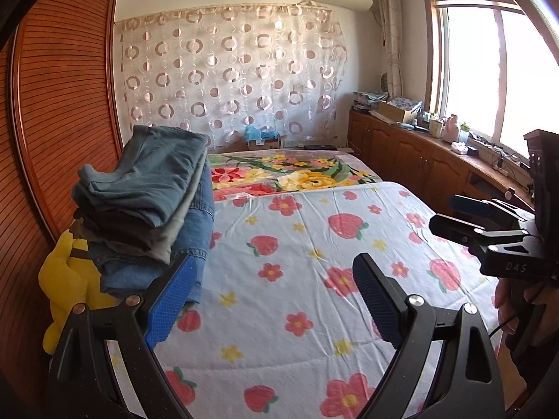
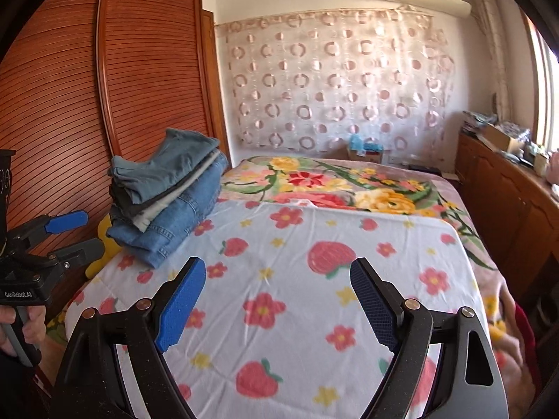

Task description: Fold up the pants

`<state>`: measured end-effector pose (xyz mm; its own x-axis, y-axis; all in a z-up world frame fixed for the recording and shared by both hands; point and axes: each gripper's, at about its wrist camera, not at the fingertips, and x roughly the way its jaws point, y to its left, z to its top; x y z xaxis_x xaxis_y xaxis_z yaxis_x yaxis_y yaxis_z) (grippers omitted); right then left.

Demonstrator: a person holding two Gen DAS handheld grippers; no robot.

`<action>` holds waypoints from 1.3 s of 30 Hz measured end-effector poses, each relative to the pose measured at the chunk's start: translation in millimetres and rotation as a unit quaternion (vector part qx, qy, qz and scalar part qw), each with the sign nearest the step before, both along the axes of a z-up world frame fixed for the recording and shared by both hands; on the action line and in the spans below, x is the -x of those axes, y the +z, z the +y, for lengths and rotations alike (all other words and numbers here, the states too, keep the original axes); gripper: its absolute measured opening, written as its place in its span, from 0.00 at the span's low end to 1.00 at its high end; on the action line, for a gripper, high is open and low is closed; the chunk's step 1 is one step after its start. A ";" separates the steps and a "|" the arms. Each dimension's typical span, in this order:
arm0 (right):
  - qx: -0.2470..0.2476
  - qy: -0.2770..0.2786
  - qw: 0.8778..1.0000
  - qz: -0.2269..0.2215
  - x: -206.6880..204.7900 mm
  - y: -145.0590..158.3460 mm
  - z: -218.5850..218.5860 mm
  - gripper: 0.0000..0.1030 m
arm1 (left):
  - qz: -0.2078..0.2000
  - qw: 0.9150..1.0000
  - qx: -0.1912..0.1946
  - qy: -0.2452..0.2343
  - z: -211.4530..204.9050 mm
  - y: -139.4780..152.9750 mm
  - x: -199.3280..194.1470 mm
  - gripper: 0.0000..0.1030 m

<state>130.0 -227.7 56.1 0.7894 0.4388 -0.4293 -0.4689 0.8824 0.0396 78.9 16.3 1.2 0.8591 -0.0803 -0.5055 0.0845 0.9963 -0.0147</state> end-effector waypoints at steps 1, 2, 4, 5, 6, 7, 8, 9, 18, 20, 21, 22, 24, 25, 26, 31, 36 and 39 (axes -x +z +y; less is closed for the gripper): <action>-0.003 -0.003 1.000 0.002 5.2 -0.1 -1.0 0.84 | 0.002 1.000 0.000 -0.002 -3.7 -0.2 2.1 0.89; -0.006 -0.005 1.000 0.004 9.1 0.4 -3.9 0.84 | 0.002 1.000 0.001 -0.004 -6.7 0.0 3.8 0.89; -0.009 -0.015 1.000 0.006 18.8 0.7 -8.3 0.84 | 0.002 1.000 0.001 -0.006 -12.3 -0.5 8.1 0.89; -0.008 -0.018 1.000 0.006 24.0 1.1 -8.4 0.84 | 0.002 1.000 0.002 -0.006 -15.4 -0.2 9.8 0.89; -0.008 -0.021 1.000 0.006 26.1 1.2 -11.8 0.84 | 0.002 1.000 0.001 -0.006 -18.1 0.1 10.9 0.89; -0.007 -0.026 1.000 0.006 29.8 2.2 -12.3 0.84 | 0.002 1.000 0.001 -0.007 -20.5 0.9 12.3 0.89; -0.007 -0.033 0.999 0.006 33.2 3.7 -13.0 0.84 | 0.000 1.000 0.001 -0.008 -22.3 2.0 14.0 0.89; -0.006 -0.038 0.999 0.004 35.9 5.9 -14.6 0.84 | -0.002 1.000 0.001 -0.008 -23.6 3.4 15.4 0.89; -0.009 -0.081 0.996 -0.029 74.6 24.4 -12.7 0.91 | -0.034 0.999 0.005 -0.004 -30.7 31.9 29.3 0.89; -0.012 -0.083 0.996 -0.037 84.1 28.2 -10.6 0.91 | -0.041 0.999 0.004 -0.004 -31.7 36.9 32.3 0.89; -0.013 -0.085 0.995 -0.042 88.4 30.2 -9.5 0.91 | -0.044 0.999 0.004 -0.004 -31.7 40.0 33.9 0.89; -0.013 -0.086 0.995 -0.046 92.5 31.3 -8.2 0.91 | -0.046 0.999 0.003 -0.004 -32.3 42.9 35.6 0.89; -0.016 -0.084 0.995 -0.050 98.6 32.7 -5.7 0.91 | -0.052 0.999 0.003 -0.005 -32.3 48.8 39.1 0.89; -0.016 -0.086 0.995 -0.053 102.3 31.4 -6.4 0.91 | -0.055 0.998 0.003 -0.004 -32.3 51.3 40.8 0.89; -0.016 -0.086 0.995 -0.056 105.7 33.1 -4.6 0.91 | -0.057 0.998 0.003 -0.004 -32.3 52.9 42.6 0.89; -0.021 -0.087 0.994 -0.067 111.4 31.4 -10.1 0.92 | -0.065 0.998 0.005 0.000 -31.2 60.5 47.6 0.89; -0.024 -0.091 0.992 -0.080 112.4 29.7 -15.0 0.92 | -0.076 0.997 0.008 0.006 -27.4 66.2 52.2 0.89; -0.025 -0.093 0.992 -0.082 111.0 25.9 -14.8 0.92 | -0.078 0.997 0.008 0.009 -26.6 66.9 53.1 0.89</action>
<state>19.0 -242.5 82.1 0.9162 0.2969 -0.2693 -0.3026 0.9529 0.0211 25.8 -10.3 68.1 0.9286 -0.0709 -0.3643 0.0692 0.9974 -0.0179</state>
